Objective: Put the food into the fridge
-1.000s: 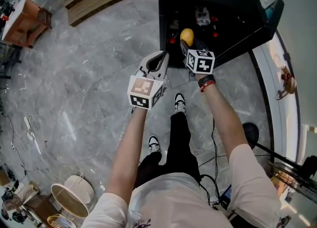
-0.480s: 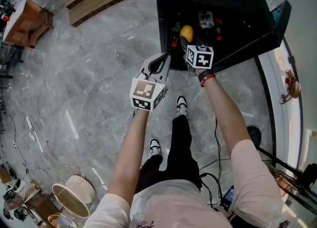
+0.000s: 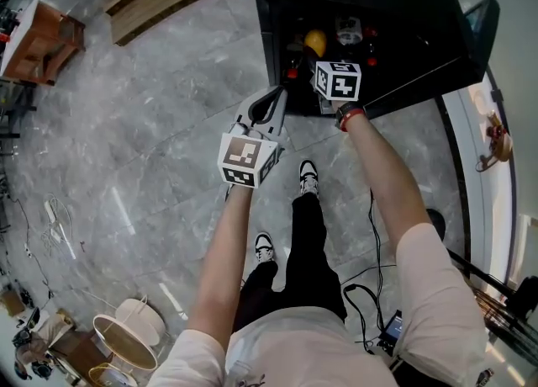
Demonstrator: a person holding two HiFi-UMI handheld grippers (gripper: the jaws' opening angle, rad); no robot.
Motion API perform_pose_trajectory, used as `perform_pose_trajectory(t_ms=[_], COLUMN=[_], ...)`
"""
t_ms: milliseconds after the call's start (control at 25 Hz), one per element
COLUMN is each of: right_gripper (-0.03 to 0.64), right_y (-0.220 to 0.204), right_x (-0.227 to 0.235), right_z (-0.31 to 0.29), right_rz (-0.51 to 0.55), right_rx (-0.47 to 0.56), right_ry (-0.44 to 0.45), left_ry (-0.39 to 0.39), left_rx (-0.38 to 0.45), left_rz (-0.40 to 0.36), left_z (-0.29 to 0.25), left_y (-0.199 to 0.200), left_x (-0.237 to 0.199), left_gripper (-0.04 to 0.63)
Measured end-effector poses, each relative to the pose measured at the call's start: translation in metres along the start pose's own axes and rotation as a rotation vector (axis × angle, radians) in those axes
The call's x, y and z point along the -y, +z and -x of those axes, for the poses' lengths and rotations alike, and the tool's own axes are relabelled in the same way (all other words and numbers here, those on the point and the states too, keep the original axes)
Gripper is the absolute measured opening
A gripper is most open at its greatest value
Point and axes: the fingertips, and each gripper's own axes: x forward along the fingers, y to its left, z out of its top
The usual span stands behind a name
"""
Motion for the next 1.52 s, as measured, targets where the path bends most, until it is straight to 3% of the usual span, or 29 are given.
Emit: perform_pose_trajectory(t_ms=[400, 1000, 1520], right_gripper=[0.27, 0.281, 0.301], right_y=[-0.004, -0.009, -0.015], right_x=[0.008, 0.011, 0.011], right_z=[-0.03, -0.052, -0.038], right_rz=[0.065, 0.196, 0.166], right_rx=[-0.028, -0.134, -0.134], right_ry=[0.0, -0.034, -0.017], left_ry=[0.004, 0.019, 0.033], left_rx=[0.004, -0.003, -0.012], left_rz=[-0.033, -0.025, -0.029], left_z=[-0.007, -0.007, 0.002], left_y=[-0.009, -0.015, -0.015], left_x=[0.003, 0.0, 0.001], left_gripper=[0.017, 0.017, 0.017])
